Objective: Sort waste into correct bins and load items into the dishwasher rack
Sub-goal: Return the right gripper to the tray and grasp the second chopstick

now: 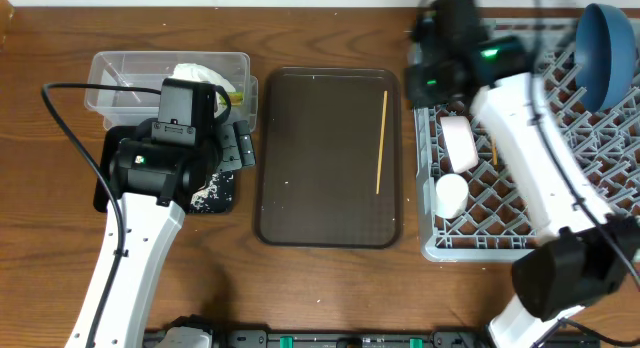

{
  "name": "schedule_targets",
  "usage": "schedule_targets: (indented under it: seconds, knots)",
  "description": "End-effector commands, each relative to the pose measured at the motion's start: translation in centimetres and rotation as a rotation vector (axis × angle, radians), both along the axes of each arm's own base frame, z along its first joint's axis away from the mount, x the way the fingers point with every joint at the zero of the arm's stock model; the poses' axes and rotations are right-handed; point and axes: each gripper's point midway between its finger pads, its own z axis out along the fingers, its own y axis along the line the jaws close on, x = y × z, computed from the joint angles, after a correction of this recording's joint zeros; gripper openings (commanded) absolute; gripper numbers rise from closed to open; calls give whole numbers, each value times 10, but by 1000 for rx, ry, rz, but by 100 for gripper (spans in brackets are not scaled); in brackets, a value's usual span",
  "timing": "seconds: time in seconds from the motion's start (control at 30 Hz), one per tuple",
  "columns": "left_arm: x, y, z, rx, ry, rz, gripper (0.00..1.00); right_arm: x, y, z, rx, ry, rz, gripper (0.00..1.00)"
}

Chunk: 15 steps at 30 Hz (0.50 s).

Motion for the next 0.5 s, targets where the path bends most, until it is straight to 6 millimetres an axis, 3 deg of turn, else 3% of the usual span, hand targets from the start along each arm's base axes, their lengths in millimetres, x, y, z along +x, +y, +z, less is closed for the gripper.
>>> schedule_targets:
  seconds: [0.0,0.23,0.47]
  knots:
    - [1,2,6,5,-17,7,92,-5,9,-40,-30,71,-165,43]
    - [1,2,6,5,-17,7,92,-14,25,-112,-87,199,-238,41]
    - [1,2,6,5,-17,7,91,-20,27,-165,-146,300,-231,40]
